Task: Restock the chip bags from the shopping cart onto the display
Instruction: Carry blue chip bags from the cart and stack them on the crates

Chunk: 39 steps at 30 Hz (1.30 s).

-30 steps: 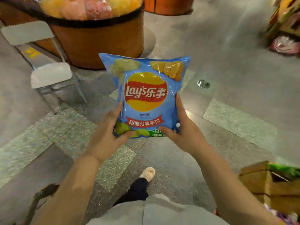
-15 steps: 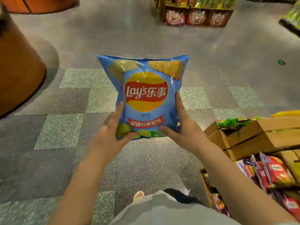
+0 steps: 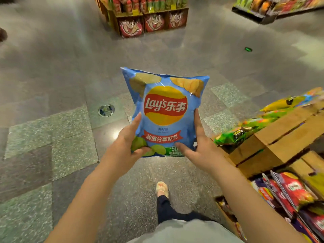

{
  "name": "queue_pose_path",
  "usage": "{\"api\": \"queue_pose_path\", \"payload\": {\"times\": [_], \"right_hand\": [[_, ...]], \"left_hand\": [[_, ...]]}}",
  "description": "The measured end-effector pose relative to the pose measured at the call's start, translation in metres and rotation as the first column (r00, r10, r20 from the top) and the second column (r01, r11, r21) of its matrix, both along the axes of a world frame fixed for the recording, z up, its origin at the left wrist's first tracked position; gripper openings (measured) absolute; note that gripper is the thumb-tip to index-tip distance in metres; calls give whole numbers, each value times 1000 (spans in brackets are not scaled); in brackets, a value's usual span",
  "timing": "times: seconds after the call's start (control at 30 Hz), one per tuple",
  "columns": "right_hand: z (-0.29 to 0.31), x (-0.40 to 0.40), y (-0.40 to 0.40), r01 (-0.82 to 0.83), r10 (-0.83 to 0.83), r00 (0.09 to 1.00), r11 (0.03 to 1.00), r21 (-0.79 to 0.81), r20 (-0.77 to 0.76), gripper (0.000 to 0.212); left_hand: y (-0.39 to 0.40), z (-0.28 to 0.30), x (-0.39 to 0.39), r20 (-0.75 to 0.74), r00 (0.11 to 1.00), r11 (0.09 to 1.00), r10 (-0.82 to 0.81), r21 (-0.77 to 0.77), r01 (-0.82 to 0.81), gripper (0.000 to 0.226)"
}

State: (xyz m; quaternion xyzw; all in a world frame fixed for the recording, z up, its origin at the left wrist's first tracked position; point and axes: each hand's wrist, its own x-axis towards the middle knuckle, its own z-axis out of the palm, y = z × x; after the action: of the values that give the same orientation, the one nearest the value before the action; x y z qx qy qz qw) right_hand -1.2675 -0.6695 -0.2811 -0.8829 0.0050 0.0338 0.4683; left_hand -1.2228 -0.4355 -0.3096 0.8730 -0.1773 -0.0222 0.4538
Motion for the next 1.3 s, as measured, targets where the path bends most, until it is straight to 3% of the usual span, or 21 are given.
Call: {"api": "queue_pose_path", "payload": {"times": [0.17,0.33,0.6,0.77,1.0,1.23,1.3], "right_hand": [[14,98,-39,66,-67,997,997,31,33,98],[20,180,-79,124,-123,990,992,-3,72,99],[6,288,-133,265,-264,964,963,-46,27,99],[1,385,-175,386,-387,922,918,-86,1,95],[22,493,-256,615,-619,786,781,-111,-2,90],[21,524,-358,785,-787,617,616,-68,3,93],[13,532,-397,808,-815,580,575,-132,0,93]], "left_hand": [[-46,28,113,38,995,990,-92,108,87,111],[-88,41,210,20,987,982,-160,103,157,110],[-154,27,345,-58,960,954,-274,113,279,109],[-213,15,470,-46,924,917,-379,112,382,111],[-336,41,622,34,795,790,-606,140,597,105],[-490,33,688,15,588,583,-809,157,797,105],[-533,25,700,27,553,549,-833,160,820,104]]}}
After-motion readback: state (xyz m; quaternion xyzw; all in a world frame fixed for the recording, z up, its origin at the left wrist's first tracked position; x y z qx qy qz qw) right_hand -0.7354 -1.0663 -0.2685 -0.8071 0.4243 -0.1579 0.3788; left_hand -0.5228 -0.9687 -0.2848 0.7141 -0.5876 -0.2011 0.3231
